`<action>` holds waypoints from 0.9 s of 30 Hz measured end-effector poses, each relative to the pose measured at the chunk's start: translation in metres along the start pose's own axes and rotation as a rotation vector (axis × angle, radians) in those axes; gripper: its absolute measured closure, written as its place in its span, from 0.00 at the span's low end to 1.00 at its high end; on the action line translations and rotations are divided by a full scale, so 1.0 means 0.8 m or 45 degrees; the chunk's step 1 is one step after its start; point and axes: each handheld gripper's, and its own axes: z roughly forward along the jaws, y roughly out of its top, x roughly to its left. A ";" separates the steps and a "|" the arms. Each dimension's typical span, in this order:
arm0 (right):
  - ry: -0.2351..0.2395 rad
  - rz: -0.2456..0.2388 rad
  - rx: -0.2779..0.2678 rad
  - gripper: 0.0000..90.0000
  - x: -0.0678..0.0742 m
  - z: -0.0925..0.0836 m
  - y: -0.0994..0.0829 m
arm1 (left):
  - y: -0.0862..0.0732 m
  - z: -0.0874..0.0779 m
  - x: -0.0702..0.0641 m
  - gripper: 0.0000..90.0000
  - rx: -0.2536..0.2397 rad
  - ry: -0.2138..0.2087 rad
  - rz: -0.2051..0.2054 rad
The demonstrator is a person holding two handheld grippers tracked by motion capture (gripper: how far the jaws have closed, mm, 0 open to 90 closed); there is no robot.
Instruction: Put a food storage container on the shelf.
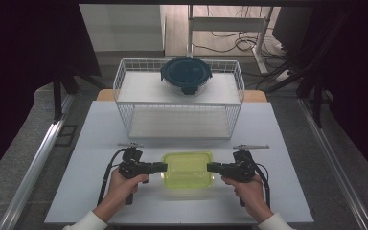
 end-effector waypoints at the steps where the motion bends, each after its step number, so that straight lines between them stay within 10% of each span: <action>1: 0.000 0.000 0.000 0.87 0.000 0.000 0.000 | 0.000 0.000 0.000 0.88 0.000 0.000 0.000; 27: 0.009 -0.094 -0.094 0.87 0.022 -0.025 0.025 | 0.032 -0.027 -0.022 0.88 -0.086 -0.056 0.085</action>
